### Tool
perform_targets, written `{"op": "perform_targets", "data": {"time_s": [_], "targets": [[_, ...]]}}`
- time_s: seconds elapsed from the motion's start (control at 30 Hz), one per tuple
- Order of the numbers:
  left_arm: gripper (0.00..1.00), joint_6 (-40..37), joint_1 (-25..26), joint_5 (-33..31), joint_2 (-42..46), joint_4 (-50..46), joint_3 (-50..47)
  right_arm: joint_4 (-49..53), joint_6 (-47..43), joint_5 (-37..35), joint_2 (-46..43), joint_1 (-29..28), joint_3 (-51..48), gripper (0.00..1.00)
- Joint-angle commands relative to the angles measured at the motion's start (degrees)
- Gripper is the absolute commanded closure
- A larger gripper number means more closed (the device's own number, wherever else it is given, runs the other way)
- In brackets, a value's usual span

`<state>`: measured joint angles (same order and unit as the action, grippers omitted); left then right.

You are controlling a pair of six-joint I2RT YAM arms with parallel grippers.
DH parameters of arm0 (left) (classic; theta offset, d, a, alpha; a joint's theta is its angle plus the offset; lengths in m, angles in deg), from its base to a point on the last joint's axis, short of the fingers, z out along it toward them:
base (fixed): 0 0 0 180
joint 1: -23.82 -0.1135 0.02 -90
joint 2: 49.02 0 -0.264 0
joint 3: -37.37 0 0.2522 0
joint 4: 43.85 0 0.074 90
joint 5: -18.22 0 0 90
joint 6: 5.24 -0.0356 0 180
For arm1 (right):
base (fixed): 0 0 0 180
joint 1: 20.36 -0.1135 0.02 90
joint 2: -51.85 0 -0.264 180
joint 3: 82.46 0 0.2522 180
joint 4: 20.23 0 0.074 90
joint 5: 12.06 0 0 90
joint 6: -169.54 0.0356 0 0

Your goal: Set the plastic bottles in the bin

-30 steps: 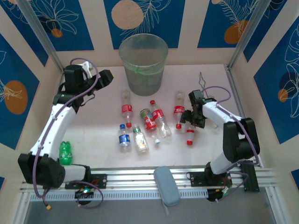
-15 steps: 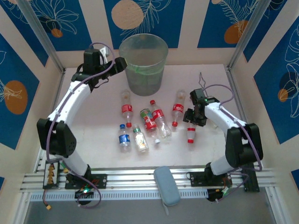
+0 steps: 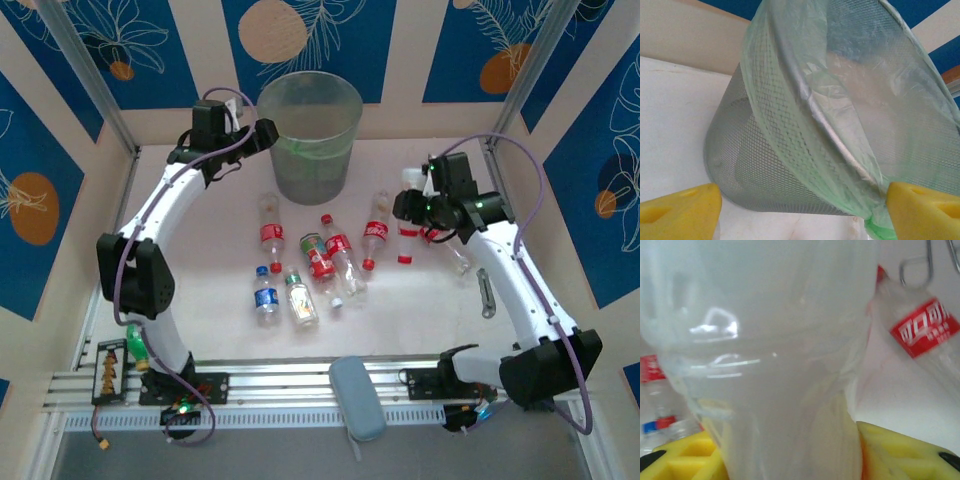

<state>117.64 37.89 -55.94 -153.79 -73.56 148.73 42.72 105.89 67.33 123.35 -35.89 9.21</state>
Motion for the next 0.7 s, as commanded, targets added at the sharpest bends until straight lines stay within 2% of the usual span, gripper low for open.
{"op": "perform_targets", "data": {"time_s": [0.0,0.27,0.5,0.67], "targets": [[0.14,-1.51,1.13,-1.57,-1.99,-0.02,1.76,-2.68,-3.08,3.78,1.32,-0.74,6.83,0.49],[0.14,-2.89,1.93,-2.56,-2.91,-1.85,2.86,-10.62,-4.92,7.51,12.99,-2.56,24.97,0.49],[0.14,-3.51,1.95,-2.40,-3.09,-2.32,2.95,-21.77,-4.08,8.27,24.03,-5.04,34.85,0.49],[0.14,-2.63,2.07,-0.80,-3.93,-0.80,2.94,-22.39,-3.37,8.56,34.99,-6.09,46.17,0.49]]}}
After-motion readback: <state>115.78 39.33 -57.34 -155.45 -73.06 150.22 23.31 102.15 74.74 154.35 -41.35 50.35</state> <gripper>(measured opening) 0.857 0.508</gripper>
